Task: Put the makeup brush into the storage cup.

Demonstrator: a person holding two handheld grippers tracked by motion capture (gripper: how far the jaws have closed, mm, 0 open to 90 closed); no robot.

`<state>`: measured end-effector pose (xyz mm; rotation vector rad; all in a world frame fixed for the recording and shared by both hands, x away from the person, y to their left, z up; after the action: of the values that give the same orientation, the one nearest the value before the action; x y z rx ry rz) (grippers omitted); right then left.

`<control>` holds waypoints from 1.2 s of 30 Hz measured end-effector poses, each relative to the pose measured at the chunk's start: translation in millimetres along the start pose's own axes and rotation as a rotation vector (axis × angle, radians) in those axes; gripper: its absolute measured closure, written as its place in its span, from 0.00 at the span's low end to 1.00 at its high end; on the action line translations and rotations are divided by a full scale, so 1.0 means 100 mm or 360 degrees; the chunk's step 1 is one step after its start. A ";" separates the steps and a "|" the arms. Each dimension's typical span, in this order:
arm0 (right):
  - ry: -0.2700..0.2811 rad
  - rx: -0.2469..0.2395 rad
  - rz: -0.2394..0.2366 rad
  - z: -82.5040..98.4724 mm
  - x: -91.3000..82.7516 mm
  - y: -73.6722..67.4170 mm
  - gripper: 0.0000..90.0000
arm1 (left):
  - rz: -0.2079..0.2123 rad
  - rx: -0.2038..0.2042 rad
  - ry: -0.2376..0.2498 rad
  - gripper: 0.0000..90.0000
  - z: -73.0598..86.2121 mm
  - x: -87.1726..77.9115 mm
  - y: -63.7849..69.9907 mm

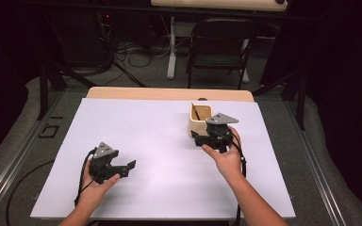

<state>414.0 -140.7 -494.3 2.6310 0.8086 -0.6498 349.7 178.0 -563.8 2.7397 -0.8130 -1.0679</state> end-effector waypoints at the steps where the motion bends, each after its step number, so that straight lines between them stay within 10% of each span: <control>1: 0.0002 -0.0002 -0.0006 0.02 -0.01 -0.02 0.33 | -0.0003 0.0001 -0.0003 0.17 0.00 0.00 0.00; 36: -0.0020 -0.0044 -0.0090 0.58 -0.13 -0.39 0.32 | -0.0008 0.0075 -0.0006 0.17 0.02 0.01 0.01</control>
<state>361.7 -139.7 -543.3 2.5851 0.8851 -0.6642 348.7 176.3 -565.8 2.7807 -0.8431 -1.0687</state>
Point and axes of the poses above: each handheld gripper's, and its own axes: x roughly forward along the jaws, z roughly out of its underside, y roughly to its right, the point moved 5 cm from there along x, roughly forward along the jaws, and after that the axes turned 9 degrees about -x, right-handed, at the moved point
